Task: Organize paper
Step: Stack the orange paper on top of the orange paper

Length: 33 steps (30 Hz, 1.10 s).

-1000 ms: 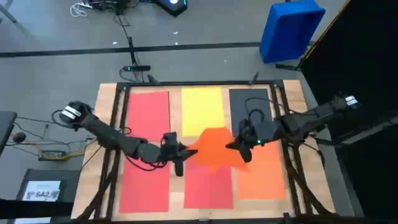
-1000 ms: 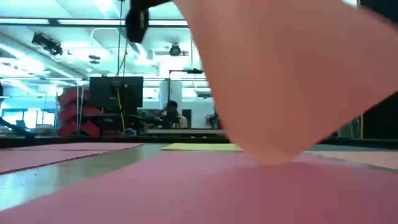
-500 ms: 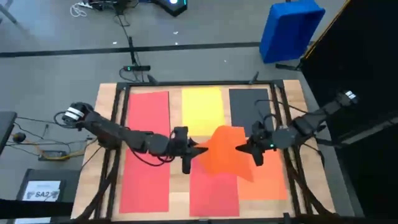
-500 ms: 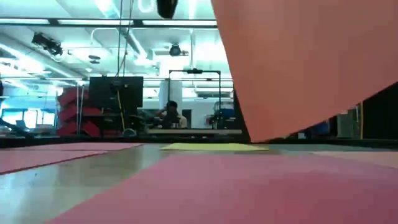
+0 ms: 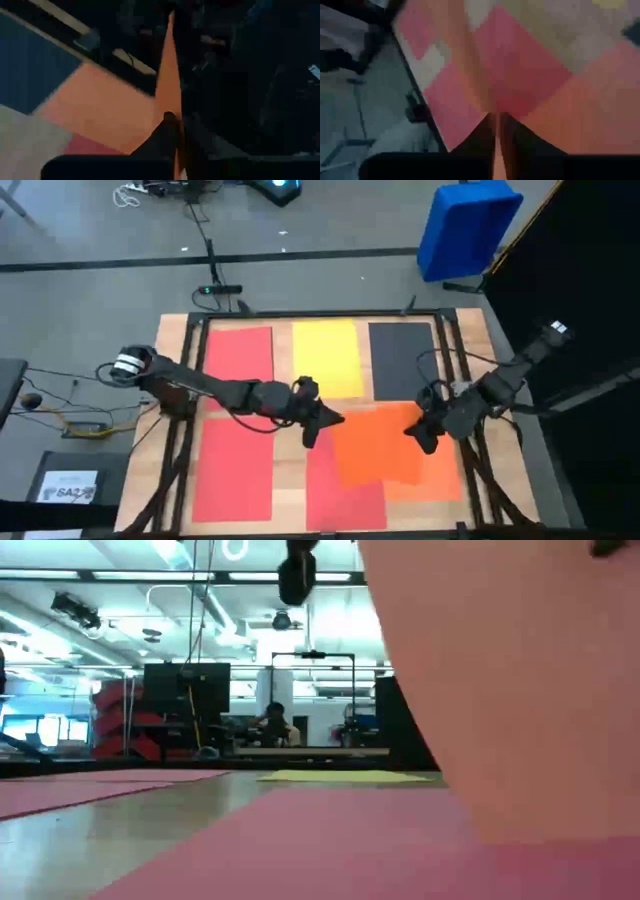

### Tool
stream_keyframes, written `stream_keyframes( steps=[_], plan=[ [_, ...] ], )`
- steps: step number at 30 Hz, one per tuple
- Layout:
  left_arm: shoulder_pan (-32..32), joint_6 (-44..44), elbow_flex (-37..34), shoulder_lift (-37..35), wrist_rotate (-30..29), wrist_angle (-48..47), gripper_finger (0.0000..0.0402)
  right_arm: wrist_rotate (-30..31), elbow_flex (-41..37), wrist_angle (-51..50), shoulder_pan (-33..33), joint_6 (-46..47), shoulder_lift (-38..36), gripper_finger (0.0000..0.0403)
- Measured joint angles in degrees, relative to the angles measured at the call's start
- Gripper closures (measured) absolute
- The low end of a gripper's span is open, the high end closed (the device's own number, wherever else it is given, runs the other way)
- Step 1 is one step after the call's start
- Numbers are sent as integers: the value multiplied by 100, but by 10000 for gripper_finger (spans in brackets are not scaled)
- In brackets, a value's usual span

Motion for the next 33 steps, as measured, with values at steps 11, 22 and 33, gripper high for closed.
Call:
stream_keyframes(
  steps=[11,22,33],
  plan=[
    [224,234,184,653,372,-155,402,-499,0,-1299,347,989,8,403],
    [197,968,190,645,201,-1094,402,-868,0,-2228,617,2085,12,403],
    [-502,1991,190,636,121,-2268,401,-458,0,-2637,609,1600,21,403]
  ],
)
